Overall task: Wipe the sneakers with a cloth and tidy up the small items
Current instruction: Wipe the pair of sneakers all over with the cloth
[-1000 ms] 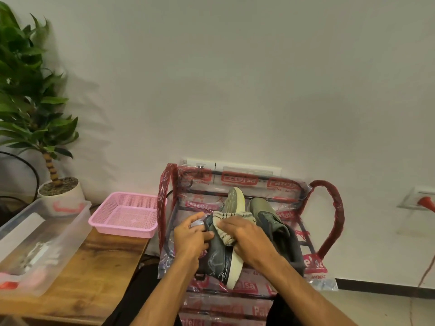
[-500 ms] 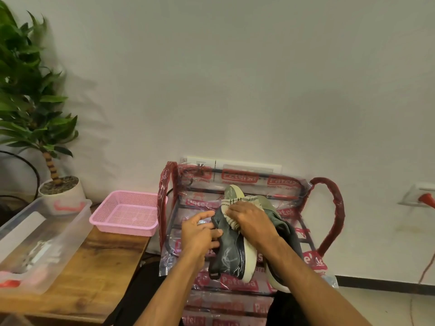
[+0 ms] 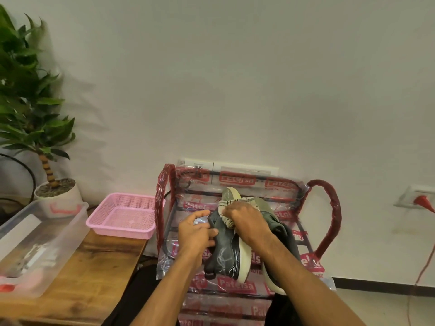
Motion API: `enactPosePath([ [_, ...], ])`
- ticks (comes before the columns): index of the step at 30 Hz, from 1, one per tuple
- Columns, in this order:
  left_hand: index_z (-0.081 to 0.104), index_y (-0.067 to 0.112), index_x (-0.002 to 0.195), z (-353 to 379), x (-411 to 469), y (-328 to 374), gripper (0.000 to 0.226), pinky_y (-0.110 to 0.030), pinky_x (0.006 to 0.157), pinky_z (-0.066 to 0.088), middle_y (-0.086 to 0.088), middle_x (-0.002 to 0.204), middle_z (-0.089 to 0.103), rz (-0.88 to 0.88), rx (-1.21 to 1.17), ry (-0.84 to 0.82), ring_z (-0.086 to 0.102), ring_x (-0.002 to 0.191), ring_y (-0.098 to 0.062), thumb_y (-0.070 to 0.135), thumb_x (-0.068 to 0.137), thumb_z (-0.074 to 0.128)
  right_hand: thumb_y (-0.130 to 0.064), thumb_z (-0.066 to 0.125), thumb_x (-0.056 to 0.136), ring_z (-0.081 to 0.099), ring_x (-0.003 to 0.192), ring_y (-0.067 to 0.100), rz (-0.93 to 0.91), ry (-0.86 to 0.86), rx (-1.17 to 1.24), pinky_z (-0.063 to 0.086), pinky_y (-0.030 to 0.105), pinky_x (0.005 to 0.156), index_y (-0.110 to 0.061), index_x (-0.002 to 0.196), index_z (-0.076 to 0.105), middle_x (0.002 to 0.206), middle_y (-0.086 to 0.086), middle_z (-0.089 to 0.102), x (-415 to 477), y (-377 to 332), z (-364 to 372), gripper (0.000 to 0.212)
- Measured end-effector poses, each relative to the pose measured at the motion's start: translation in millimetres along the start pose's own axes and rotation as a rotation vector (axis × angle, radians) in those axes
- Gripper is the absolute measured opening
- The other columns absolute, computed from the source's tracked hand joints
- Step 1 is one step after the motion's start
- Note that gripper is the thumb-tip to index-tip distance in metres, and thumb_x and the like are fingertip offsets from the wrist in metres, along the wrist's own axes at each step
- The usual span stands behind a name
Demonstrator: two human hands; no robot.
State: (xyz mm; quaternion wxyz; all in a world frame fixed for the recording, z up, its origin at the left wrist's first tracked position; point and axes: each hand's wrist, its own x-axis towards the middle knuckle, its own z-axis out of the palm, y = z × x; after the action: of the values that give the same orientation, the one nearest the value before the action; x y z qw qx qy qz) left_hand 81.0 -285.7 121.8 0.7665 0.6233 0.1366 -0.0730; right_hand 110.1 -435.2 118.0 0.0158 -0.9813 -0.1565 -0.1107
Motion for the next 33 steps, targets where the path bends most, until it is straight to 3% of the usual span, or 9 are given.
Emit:
enactPosePath([
  [4,0.065,0.014,0.109,-2,3,1,0.050,-0.028,0.050,0.054,-0.009,0.076,0.073,-0.005,0.007,0.002,0.070,0.065,-0.020,-0.023,0.076,0.064,0.001,0.053,0.066,0.064,0.084,0.031,0.169,-0.035,0.303,0.053,0.042,0.071,-0.012,0.098,0.070,0.089,0.011,0.071,-2,-9,-5,0.039],
  [6,0.064,0.015,0.108,-3,4,-1,0.049,-0.029,0.052,0.055,-0.012,0.081,0.074,-0.016,0.012,0.004,0.071,0.066,-0.021,-0.022,0.076,0.065,0.001,0.051,0.066,0.063,0.076,0.031,0.154,-0.080,0.398,0.053,0.042,0.066,-0.015,0.102,0.071,0.083,0.011,0.071,-6,-10,-9,0.044],
  [10,0.065,0.014,0.102,-3,3,1,0.045,-0.030,0.052,0.056,-0.011,0.076,0.073,-0.026,0.027,-0.011,0.071,0.063,-0.020,-0.022,0.074,0.066,-0.001,0.060,0.076,0.062,0.104,0.029,0.069,-0.075,0.178,0.052,0.040,0.084,-0.022,0.116,0.068,0.112,0.007,0.069,-5,1,-11,0.046],
  [13,0.067,0.010,0.102,-5,7,4,0.041,-0.034,0.058,0.059,-0.011,0.079,0.074,-0.027,0.052,-0.055,0.072,0.066,-0.023,-0.020,0.075,0.068,-0.001,0.064,0.078,0.057,0.114,0.024,0.033,-0.003,0.038,0.048,0.037,0.092,-0.019,0.115,0.067,0.116,0.004,0.067,-3,8,-8,0.041],
  [20,0.066,0.018,0.108,-11,9,7,0.024,-0.036,0.066,0.060,-0.013,0.094,0.072,-0.008,0.106,-0.126,0.072,0.076,-0.027,0.001,0.096,0.055,0.010,0.056,0.072,0.059,0.116,0.021,0.233,0.018,0.485,0.049,0.034,0.095,-0.021,0.122,0.067,0.126,0.002,0.065,-11,20,-15,0.060],
  [23,0.065,0.020,0.107,-10,12,13,0.028,-0.034,0.065,0.060,-0.012,0.094,0.072,-0.002,0.110,-0.131,0.072,0.077,-0.025,-0.001,0.098,0.050,0.008,0.058,0.073,0.061,0.113,0.020,0.240,0.014,0.493,0.050,0.035,0.091,-0.023,0.121,0.068,0.123,0.001,0.067,-12,21,-17,0.058],
  [27,0.066,0.016,0.108,-5,20,19,0.029,-0.038,0.072,0.061,-0.016,0.093,0.072,0.025,0.138,-0.134,0.072,0.082,-0.025,-0.005,0.089,0.062,0.004,0.061,0.074,0.059,0.114,0.021,0.202,0.092,0.428,0.051,0.040,0.090,-0.026,0.119,0.068,0.122,-0.003,0.067,-15,18,-12,0.055],
  [33,0.065,0.014,0.102,-1,30,26,0.032,-0.031,0.056,0.059,-0.017,0.080,0.073,0.013,0.158,-0.130,0.071,0.064,-0.025,-0.007,0.079,0.074,0.011,0.059,0.073,0.053,0.123,0.016,0.202,0.251,0.321,0.042,0.030,0.099,-0.021,0.126,0.065,0.128,-0.003,0.064,-13,16,-10,0.062],
])
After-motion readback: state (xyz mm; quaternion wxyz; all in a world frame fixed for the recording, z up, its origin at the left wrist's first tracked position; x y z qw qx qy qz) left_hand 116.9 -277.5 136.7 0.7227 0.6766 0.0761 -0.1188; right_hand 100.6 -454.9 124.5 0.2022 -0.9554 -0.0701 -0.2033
